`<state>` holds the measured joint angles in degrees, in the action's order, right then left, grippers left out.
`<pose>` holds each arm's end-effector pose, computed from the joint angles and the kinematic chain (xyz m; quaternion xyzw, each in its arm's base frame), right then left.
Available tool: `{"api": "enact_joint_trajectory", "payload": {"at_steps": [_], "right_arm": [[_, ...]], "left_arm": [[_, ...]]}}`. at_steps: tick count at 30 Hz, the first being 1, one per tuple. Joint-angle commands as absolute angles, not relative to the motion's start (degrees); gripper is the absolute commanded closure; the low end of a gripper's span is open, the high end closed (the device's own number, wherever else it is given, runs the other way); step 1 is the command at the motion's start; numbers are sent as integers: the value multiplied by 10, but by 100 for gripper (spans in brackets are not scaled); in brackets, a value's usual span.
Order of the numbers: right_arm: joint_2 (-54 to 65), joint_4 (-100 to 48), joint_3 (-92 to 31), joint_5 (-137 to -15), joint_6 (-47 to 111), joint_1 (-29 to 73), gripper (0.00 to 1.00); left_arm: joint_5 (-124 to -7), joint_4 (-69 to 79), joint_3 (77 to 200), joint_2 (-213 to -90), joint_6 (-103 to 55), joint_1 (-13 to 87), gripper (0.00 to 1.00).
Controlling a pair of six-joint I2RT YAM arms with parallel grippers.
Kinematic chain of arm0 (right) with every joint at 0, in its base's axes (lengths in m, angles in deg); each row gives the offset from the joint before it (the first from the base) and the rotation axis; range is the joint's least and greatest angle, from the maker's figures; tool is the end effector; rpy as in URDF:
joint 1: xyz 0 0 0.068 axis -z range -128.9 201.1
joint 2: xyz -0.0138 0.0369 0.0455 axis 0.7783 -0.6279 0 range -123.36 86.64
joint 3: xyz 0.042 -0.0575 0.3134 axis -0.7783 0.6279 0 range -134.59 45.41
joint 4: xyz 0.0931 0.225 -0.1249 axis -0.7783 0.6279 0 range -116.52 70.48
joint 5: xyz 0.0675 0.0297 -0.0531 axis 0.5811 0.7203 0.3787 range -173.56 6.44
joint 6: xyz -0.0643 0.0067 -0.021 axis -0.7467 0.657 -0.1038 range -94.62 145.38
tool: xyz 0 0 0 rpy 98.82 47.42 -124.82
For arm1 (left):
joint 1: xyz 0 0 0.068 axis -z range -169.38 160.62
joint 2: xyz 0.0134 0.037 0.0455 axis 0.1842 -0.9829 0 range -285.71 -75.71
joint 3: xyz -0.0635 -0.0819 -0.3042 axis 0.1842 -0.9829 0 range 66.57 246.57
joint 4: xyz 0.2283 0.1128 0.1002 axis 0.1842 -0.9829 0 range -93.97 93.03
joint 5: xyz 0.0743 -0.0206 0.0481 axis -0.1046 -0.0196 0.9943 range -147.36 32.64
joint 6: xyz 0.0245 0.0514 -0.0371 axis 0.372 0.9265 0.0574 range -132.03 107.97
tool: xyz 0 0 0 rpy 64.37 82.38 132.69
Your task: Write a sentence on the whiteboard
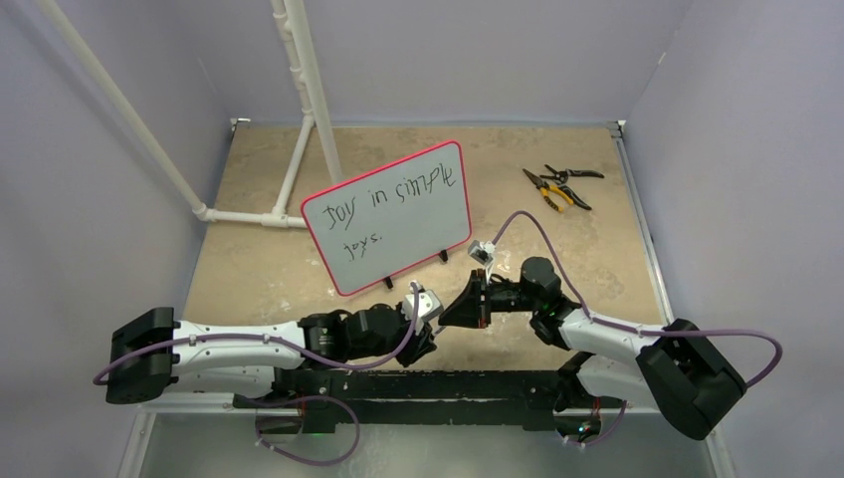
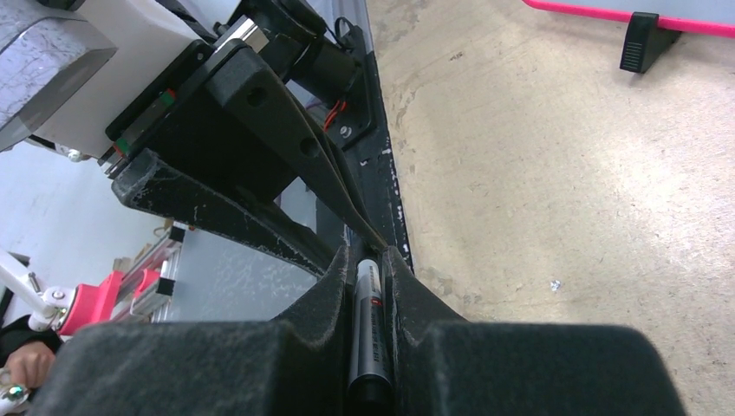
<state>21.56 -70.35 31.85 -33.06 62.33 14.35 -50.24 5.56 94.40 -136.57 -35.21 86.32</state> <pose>0.1374 0.1553 0.2191 -0.2796 0.6814 0.6140 0.2837 0.0625 -0.2178 0.2323 0.3558 0.7907 -0.3412 0.3630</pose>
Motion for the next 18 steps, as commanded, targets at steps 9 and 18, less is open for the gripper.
{"api": "enact_joint_trajectory", "payload": {"at_steps": [9,18], "right_arm": [[230,-709,300,-341,611,142,100],[235,-711,301,-337,615,142,100]], "left_arm": [[-519,78,938,-1366,-361,863,59],[-517,71,936,-1387,-366,863,58]]}}
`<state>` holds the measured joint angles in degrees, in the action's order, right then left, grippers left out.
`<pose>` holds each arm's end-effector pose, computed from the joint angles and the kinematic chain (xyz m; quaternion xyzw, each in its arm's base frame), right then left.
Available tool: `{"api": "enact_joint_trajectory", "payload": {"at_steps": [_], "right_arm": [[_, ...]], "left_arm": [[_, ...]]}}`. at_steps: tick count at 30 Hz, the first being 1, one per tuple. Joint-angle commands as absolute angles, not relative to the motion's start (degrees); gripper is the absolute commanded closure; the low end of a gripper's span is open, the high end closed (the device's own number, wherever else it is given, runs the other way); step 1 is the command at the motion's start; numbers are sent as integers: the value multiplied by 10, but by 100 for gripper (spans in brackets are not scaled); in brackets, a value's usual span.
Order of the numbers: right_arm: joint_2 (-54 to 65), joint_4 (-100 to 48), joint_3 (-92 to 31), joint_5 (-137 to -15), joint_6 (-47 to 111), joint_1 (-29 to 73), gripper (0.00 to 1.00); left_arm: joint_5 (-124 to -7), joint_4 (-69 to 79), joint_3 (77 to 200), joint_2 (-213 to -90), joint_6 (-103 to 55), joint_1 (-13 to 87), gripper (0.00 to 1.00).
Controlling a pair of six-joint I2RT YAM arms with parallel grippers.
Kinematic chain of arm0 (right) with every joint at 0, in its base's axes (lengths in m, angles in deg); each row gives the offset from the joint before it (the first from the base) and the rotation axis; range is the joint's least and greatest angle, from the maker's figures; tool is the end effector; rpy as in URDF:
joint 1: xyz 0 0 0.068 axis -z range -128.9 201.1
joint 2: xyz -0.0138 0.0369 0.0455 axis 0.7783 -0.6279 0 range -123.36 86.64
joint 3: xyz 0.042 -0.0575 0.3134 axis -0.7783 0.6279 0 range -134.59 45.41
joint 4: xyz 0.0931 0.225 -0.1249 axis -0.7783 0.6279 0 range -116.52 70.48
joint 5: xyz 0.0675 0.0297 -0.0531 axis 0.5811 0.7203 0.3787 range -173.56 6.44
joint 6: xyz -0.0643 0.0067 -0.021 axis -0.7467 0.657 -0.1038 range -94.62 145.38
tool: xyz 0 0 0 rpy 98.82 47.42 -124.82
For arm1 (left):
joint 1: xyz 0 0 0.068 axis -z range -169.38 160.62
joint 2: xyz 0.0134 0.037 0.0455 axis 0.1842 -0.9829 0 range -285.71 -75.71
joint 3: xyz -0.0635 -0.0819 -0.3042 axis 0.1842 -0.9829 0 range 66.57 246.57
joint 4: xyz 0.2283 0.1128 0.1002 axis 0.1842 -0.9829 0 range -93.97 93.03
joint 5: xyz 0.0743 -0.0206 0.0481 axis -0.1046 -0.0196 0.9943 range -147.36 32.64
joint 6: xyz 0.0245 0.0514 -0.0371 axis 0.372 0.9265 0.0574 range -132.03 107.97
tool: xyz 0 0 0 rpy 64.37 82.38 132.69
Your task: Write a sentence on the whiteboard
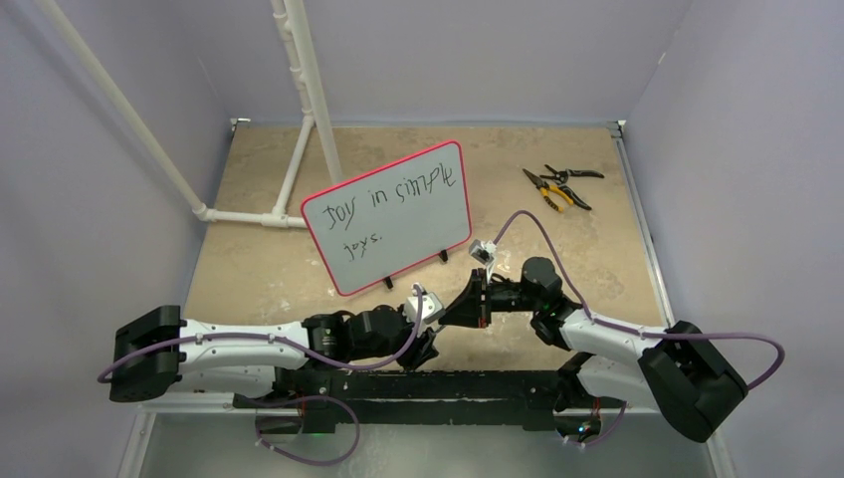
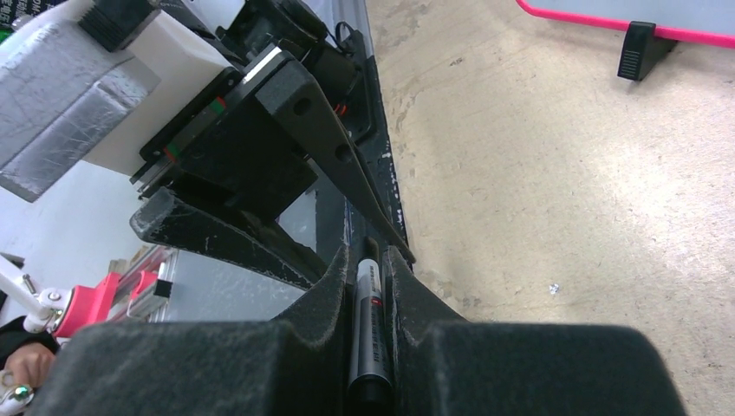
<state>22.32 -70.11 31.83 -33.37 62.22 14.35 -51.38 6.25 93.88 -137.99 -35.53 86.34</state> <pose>0.1366 0.1544 0.2211 -0.2801 0.6792 0.6136 0.2893 0.0620 -0.2204 0.2252 0.3612 0.7945 -0.3407 0.3496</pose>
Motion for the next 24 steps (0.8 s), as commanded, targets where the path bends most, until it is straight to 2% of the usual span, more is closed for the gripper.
{"api": "enact_joint_trajectory", "payload": {"at_steps": [1,10,24], "right_arm": [[236,-710,301,-337,615,142,100],[237,-711,303,-336,616,142,100],[214,-668,299,-342,593,118,100]], "left_arm": [[-519,72,935,-1389,-367,863,61],[-521,97,927,-1377,-362,863,100],[-446,162,901,-1319,-309,863,100]]}}
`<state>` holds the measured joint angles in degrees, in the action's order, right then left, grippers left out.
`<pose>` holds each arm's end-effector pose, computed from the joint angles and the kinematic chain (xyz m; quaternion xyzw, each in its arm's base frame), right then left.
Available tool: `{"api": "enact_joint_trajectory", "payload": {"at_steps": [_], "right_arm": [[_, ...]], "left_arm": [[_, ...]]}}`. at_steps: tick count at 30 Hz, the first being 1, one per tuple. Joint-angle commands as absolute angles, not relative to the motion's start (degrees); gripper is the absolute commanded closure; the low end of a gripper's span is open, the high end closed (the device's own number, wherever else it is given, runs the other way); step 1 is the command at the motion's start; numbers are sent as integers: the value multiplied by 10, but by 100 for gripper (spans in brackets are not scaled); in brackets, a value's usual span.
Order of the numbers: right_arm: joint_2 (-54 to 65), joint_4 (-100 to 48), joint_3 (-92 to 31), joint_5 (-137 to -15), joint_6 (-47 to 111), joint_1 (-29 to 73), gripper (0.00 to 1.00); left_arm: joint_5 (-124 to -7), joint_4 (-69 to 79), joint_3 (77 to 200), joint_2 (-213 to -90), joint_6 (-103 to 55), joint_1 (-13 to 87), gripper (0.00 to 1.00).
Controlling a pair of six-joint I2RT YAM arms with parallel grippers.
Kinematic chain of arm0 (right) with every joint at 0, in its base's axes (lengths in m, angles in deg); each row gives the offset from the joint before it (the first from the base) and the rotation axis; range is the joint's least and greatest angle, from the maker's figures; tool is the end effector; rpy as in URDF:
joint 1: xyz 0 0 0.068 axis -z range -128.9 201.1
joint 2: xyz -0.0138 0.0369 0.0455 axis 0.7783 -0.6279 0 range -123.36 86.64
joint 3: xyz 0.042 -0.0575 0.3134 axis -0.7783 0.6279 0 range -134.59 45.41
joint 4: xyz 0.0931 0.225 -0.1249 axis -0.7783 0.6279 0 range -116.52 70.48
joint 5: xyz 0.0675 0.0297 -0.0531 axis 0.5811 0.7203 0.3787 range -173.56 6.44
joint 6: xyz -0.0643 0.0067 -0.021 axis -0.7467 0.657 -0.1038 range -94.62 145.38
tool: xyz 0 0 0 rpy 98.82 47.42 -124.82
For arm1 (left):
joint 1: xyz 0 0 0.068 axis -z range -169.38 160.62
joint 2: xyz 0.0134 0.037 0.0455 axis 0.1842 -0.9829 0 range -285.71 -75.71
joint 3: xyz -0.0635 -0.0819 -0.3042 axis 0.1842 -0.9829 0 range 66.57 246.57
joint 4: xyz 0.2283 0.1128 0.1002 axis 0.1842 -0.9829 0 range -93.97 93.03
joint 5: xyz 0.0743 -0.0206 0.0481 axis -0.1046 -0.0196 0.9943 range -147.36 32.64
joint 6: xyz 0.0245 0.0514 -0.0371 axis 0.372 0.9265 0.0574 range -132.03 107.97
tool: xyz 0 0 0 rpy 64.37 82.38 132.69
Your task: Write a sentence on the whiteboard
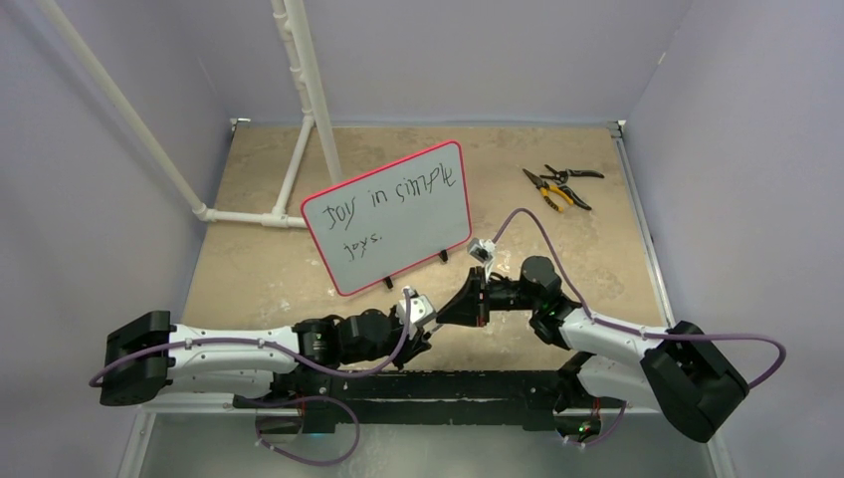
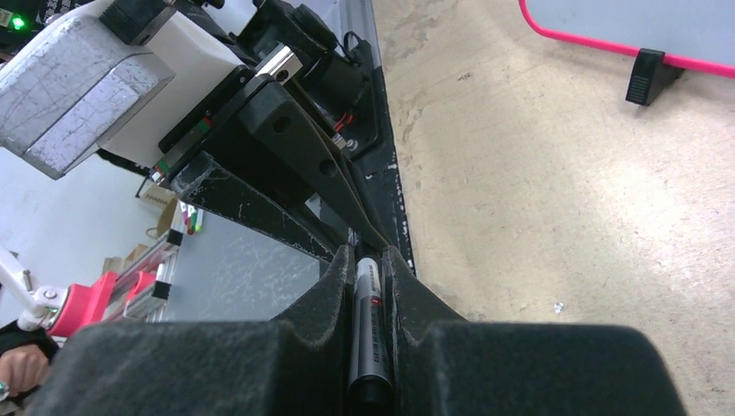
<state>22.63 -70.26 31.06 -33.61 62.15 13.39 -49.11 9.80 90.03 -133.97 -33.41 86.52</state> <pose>0.1356 0.1577 0.2267 -0.2883 0.6708 0.6170 0.2935 0.0597 -0.2056 0.2224 0.3588 0.7771 -0.3447 0.3855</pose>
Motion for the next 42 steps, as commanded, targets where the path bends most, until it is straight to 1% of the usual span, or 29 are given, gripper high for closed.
{"api": "enact_joint_trajectory", "payload": {"at_steps": [1,9,20,25,29,36,42], "right_arm": [[208,-660,295,-342,589,112,100],[177,-635,287,-355,593,59,100],[162,-647,290,-364,625,25,100],[154,-645,287,-365,632,12,100],[151,-653,289,-353,633,3,100],[147,-654,288,-324,621,-10,100],[146,-634,287,-300,610,-22,100]], "left_arm": [[-448,165,903,-1320,-305,863,100],[-439,173,905,-1307,-284,862,100],[-467,185,909,-1284,-268,827,100],[-506,195,913,-1275,-263,790,100],[-563,211,916,-1270,-262,751,100],[-649,216,939,-1282,-261,727,100],[-663,220,943,-1277,-264,721,100]]}}
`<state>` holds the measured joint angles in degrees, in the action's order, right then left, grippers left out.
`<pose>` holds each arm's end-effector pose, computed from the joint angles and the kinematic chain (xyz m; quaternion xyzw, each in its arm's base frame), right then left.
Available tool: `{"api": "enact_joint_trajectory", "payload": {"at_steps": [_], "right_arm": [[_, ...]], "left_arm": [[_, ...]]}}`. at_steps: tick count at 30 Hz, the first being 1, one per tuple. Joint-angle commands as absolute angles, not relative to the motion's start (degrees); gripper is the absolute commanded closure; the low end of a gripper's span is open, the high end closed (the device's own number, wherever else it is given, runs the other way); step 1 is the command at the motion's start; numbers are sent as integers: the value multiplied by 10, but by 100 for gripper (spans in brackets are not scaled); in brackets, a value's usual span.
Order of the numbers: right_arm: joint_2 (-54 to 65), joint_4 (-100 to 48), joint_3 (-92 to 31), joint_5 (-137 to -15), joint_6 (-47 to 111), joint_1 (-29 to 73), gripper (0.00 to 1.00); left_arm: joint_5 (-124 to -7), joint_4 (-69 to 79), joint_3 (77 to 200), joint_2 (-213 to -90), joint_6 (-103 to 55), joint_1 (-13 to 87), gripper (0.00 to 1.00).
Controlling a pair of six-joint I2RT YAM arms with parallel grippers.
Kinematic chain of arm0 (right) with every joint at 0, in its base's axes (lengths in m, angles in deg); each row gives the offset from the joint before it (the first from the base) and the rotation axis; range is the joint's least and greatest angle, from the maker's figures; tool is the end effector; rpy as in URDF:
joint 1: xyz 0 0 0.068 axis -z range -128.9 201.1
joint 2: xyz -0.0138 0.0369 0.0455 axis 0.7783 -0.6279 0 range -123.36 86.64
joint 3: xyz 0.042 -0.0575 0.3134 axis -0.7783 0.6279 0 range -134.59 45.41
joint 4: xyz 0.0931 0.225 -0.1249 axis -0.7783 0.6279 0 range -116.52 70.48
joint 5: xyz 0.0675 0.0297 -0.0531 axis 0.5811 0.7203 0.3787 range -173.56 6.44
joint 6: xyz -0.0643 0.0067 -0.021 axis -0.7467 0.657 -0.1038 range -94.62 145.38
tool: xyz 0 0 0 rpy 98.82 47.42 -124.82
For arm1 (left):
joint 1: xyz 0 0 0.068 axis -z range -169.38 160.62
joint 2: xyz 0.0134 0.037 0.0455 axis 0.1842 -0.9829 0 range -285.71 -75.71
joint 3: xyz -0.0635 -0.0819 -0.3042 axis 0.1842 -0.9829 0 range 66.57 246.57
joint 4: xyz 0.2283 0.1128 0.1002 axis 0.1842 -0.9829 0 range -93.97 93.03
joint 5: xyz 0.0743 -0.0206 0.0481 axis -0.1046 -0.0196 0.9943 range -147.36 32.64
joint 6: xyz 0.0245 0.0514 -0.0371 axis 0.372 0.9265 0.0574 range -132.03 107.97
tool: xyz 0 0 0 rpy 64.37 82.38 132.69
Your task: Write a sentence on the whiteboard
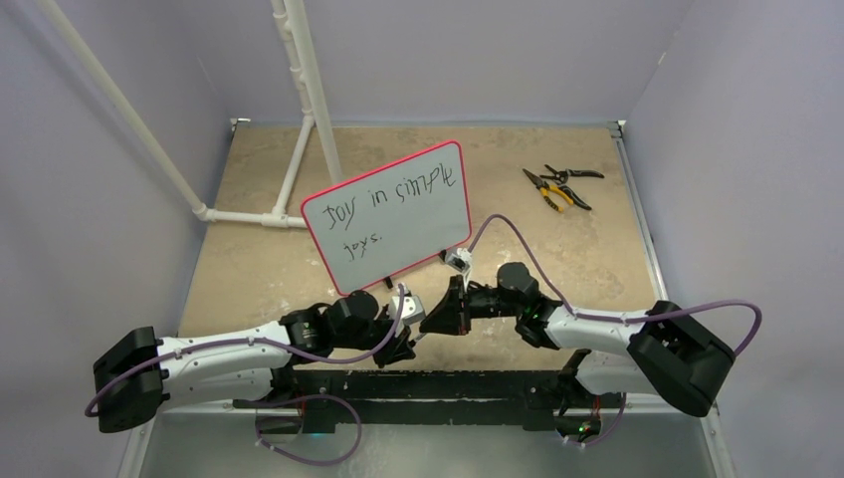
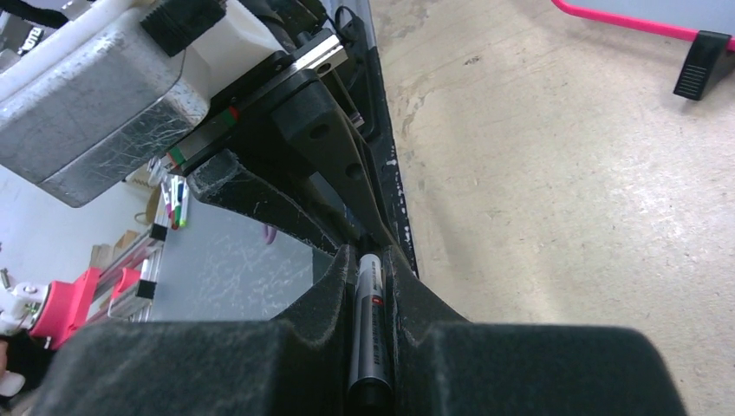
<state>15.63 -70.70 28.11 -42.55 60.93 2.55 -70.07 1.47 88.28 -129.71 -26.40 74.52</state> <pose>0.1270 0.1981 0.2189 -0.3058 0.6848 0.6038 0.2701 0.0734 -0.1771 0.2095 0.4147 0.7744 -0.3710 0.3011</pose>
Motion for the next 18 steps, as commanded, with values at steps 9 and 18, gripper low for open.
{"api": "enact_joint_trajectory", "payload": {"at_steps": [9,18], "right_arm": [[153,-649,289,-262,608,-35,100],[156,-642,285,-239,608,-43,100]], "left_arm": [[-720,256,941,-1278,-285,693,100],[-736,265,943,-1288,-290,678,100]]}}
